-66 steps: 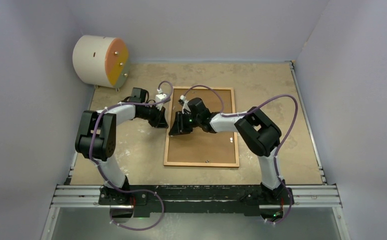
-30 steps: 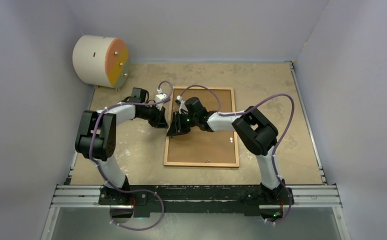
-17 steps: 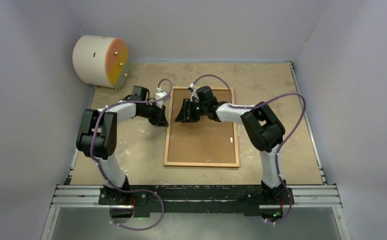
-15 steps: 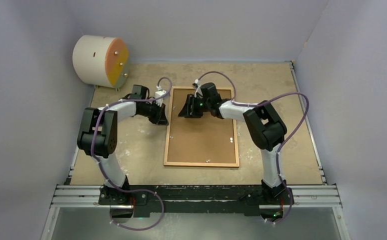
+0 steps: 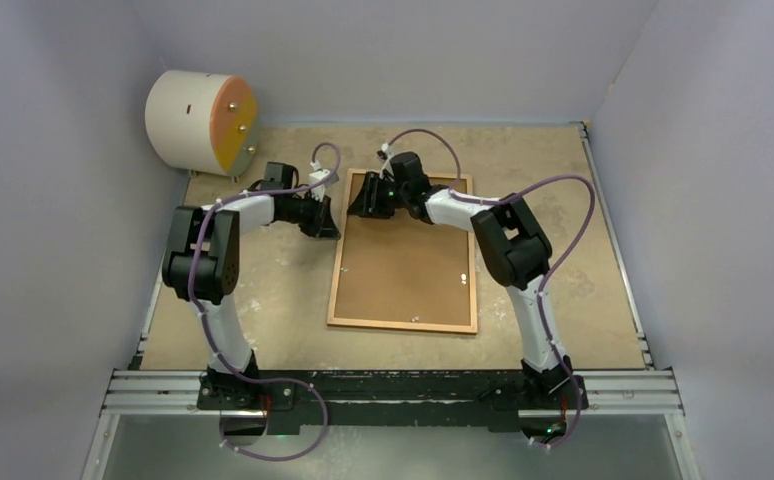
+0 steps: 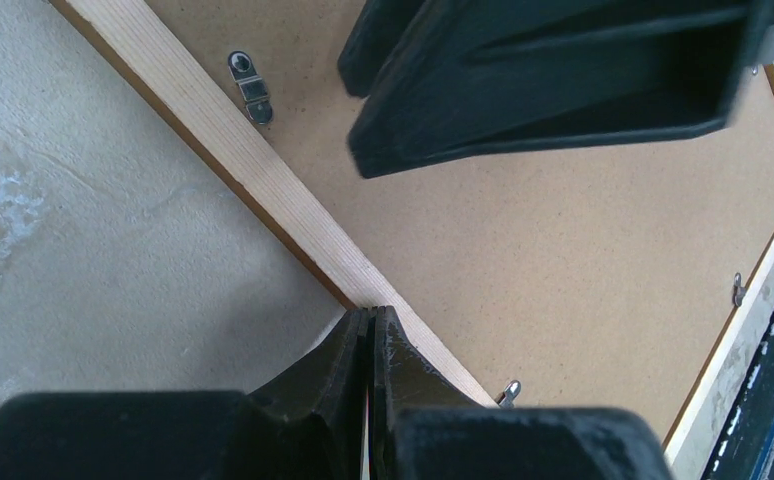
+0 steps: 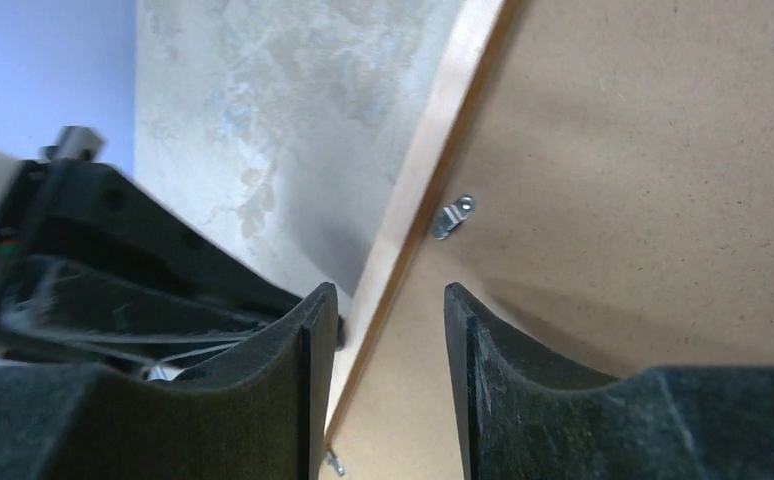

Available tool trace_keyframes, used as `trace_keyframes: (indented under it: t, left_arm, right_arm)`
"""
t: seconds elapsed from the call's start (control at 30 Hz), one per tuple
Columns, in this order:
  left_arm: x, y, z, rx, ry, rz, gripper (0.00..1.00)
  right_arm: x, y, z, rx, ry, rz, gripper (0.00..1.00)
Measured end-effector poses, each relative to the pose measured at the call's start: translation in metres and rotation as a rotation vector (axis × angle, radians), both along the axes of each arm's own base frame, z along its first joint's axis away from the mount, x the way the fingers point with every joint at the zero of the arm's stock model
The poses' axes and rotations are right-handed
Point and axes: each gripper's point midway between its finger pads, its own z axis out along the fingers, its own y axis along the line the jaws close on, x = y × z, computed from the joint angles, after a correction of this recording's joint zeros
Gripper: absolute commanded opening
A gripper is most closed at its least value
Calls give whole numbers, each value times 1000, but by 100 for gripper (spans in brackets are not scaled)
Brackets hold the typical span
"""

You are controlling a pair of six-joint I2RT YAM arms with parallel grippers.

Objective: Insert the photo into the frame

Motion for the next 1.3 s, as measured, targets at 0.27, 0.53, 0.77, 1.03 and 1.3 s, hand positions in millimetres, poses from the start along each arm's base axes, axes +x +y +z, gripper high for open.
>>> trace_keyframes:
  t: [0.27, 0.53, 0.77, 1.03, 1.3]
  left_arm:
    - [1, -1, 0, -4, -5, -1, 0]
    - [1, -1, 0, -8, -8, -4, 0]
    - [0, -1, 0, -15, -10, -6, 0]
    - [0, -2, 0, -18, -13, -7, 0]
    - [0, -1, 0, -20, -18, -9, 0]
  right_arm:
    - [1, 7, -16, -12, 34, -16, 43]
    - [4, 14, -14, -6, 37, -27, 40]
    - [2, 19, -22, -20, 54, -38, 39]
    - [4, 18, -23, -27, 63, -63, 37]
    - [9, 21, -24, -6, 69, -77, 36]
